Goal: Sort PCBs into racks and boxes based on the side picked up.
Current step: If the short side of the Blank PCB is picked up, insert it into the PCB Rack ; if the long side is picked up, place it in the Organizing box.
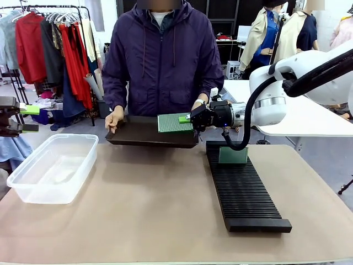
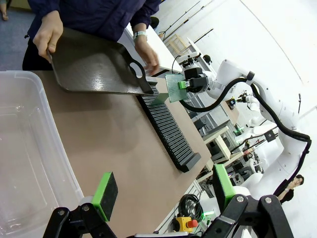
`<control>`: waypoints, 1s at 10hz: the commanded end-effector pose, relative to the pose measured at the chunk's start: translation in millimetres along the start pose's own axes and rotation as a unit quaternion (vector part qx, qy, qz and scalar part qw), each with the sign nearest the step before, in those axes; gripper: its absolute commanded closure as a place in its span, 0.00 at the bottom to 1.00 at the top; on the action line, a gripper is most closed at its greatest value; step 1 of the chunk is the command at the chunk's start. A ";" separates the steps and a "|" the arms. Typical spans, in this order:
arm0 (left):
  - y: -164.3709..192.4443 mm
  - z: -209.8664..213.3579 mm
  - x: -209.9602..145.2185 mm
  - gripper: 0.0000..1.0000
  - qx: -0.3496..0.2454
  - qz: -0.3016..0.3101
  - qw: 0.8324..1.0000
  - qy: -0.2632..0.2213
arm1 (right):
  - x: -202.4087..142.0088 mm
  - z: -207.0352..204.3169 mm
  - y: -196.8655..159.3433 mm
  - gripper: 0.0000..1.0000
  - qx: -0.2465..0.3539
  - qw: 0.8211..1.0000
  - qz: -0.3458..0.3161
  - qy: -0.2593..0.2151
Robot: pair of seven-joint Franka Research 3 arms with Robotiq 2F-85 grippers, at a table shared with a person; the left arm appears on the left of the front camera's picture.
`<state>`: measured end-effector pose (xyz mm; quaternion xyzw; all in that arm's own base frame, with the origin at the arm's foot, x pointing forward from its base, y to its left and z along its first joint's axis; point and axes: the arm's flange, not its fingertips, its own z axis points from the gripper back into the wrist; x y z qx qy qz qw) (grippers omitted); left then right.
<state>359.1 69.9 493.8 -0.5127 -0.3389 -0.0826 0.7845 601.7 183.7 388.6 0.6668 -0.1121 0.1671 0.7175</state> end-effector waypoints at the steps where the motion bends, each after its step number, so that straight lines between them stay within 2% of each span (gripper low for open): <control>1: -1.3 1.1 -0.5 0.00 -0.006 0.000 1.000 -0.003 | 0.3 -0.8 2.0 1.00 -0.001 1.000 0.001 -0.001; 10: -1.3 1.1 -0.5 0.00 -0.006 0.000 1.000 -0.003 | 0.3 -0.8 2.0 1.00 -0.001 1.000 0.001 -0.001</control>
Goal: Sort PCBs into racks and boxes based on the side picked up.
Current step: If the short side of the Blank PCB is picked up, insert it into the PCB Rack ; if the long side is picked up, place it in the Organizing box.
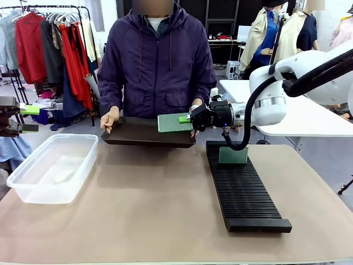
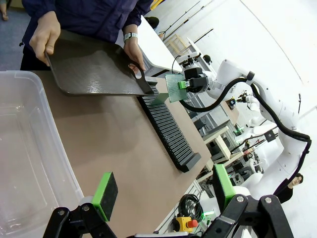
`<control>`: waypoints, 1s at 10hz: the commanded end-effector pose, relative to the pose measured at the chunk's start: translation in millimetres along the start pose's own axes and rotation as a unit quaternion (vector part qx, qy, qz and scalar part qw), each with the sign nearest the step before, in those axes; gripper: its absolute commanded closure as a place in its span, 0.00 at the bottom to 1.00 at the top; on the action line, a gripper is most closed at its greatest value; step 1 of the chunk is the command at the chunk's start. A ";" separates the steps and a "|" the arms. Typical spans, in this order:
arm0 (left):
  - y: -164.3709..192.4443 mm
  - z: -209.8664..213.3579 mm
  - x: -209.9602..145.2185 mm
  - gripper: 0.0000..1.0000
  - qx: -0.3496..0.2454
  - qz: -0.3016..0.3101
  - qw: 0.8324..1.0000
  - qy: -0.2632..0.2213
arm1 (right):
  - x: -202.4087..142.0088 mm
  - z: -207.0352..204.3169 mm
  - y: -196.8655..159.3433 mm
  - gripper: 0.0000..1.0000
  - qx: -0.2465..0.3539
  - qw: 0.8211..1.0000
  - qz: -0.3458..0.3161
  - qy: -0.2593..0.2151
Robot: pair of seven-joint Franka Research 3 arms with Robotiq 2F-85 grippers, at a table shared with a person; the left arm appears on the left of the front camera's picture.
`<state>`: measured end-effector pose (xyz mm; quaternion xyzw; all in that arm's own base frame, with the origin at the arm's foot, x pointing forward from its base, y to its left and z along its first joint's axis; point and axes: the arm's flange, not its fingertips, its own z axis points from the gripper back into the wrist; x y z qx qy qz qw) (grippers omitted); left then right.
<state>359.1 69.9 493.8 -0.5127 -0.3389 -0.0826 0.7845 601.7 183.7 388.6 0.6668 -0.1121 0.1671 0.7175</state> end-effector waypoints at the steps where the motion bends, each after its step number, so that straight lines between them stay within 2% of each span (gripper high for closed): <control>1: -1.3 1.1 -0.5 0.00 -0.006 0.000 1.000 -0.003 | 0.3 -0.8 2.0 1.00 -0.001 1.000 0.001 -0.001; 3: -1.3 1.1 -0.5 0.00 -0.006 0.000 1.000 -0.003 | -0.2 1.6 0.3 1.00 -0.001 1.000 0.014 0.005; 6: -1.3 1.1 -0.5 0.00 -0.006 0.000 1.000 -0.003 | -5.2 28.5 20.1 1.00 0.013 0.996 0.086 0.033; 10: -1.3 1.1 -0.5 0.00 -0.006 0.000 1.000 -0.003 | -23.2 92.8 38.2 1.00 0.009 0.988 0.153 -0.003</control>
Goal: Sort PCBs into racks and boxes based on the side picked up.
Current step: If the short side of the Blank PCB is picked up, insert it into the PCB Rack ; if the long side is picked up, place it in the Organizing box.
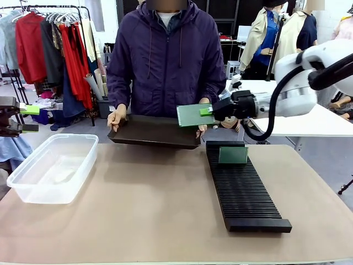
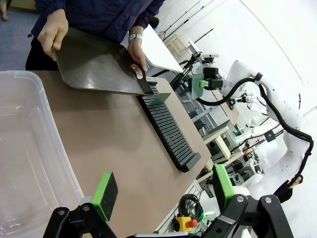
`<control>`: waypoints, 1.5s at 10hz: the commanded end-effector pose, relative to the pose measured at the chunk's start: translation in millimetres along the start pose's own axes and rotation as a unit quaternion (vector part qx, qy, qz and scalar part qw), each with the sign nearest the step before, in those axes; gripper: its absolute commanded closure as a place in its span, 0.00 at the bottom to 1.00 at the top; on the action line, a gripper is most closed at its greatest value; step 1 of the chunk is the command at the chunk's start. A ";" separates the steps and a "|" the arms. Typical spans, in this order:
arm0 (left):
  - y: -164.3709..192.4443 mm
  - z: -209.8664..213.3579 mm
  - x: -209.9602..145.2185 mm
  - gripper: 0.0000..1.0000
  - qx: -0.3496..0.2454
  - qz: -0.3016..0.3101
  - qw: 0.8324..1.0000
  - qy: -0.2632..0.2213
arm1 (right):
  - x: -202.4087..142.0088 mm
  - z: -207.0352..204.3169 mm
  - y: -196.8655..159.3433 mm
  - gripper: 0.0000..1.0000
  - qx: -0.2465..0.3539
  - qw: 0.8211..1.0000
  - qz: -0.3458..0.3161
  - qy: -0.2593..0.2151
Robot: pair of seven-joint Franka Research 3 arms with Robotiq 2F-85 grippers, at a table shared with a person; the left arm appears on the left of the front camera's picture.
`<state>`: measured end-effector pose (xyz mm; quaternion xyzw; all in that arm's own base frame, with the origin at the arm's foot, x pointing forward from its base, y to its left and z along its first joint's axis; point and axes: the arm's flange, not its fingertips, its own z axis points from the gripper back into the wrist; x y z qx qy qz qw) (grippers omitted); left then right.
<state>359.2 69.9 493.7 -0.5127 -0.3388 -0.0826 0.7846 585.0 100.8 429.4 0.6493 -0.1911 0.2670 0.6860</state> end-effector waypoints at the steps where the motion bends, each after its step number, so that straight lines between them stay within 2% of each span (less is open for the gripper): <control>1: -1.3 1.2 -0.4 0.00 -0.006 0.000 1.000 -0.003 | -22.8 20.4 0.2 1.00 0.008 0.999 0.037 -0.025; 3: -1.3 1.2 -0.4 0.00 -0.006 0.000 1.000 -0.003 | -47.4 51.2 -17.8 1.00 0.024 0.993 0.091 -0.065; 5: -1.3 1.2 -0.4 0.00 -0.006 0.000 1.000 -0.003 | -67.1 76.9 -29.4 1.00 0.025 0.990 0.130 -0.052; 9: -1.3 1.2 -0.4 0.00 -0.006 0.000 1.000 -0.003 | -102.8 120.7 -47.3 1.00 0.032 0.985 0.166 -0.020; 11: -1.3 1.2 -0.4 0.00 -0.006 0.000 1.000 -0.003 | -121.1 140.3 -49.5 1.00 0.049 0.977 0.209 -0.012; 15: -1.3 1.2 -0.4 0.00 -0.006 0.000 1.000 -0.003 | -151.2 154.4 -75.0 1.00 0.012 0.956 0.295 0.008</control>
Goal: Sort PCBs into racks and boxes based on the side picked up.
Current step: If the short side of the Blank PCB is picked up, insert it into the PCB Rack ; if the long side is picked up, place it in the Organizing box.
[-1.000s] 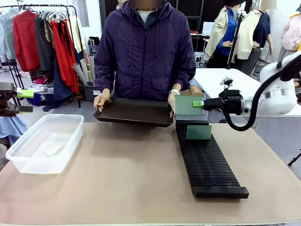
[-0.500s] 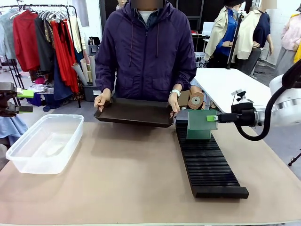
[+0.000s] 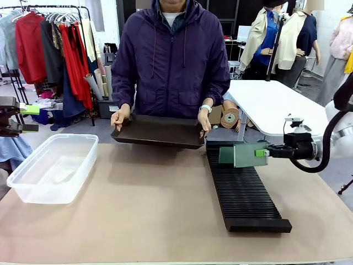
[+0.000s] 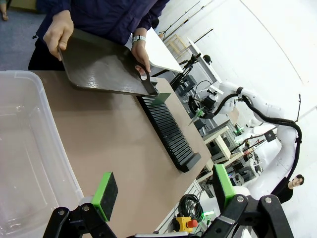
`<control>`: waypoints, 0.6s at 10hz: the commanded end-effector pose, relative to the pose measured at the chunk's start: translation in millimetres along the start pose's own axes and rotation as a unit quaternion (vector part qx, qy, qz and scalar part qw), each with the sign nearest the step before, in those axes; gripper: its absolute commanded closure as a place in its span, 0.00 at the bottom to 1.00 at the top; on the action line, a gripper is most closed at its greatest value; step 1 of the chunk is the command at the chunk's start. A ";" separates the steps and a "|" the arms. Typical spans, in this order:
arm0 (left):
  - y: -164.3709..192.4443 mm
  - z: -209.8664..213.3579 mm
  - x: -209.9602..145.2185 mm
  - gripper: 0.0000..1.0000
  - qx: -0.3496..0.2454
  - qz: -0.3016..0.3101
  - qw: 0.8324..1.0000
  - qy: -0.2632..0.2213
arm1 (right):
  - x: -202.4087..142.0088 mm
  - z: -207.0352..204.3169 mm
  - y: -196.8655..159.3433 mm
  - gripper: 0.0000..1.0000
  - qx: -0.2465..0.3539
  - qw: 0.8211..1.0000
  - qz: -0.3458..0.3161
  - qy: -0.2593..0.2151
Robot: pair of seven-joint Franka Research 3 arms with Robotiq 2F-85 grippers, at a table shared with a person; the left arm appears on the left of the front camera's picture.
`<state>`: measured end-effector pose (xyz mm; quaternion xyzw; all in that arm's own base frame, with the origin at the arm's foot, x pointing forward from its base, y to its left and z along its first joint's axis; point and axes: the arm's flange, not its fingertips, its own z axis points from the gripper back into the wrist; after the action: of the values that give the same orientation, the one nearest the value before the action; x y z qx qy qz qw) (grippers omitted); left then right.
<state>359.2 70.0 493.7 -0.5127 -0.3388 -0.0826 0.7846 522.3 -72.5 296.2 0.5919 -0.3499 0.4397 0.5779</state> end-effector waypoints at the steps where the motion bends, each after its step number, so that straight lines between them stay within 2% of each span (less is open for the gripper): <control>1: -1.3 1.1 -0.5 0.00 -0.006 0.000 1.000 -0.003 | -10.6 -1.6 -8.2 1.00 -0.015 0.998 0.063 0.011; 3: -1.3 1.1 -0.5 0.00 -0.006 0.000 1.000 -0.003 | -21.2 -6.1 -14.6 1.00 -0.031 0.992 0.123 0.010; 6: -1.3 1.1 -0.5 0.00 -0.006 0.000 1.000 -0.003 | -40.7 -12.2 -21.1 1.00 -0.050 0.985 0.166 0.002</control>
<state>359.2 70.0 493.7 -0.5127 -0.3388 -0.0826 0.7846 529.3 -69.4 254.6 0.5087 -0.4401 0.5117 0.5345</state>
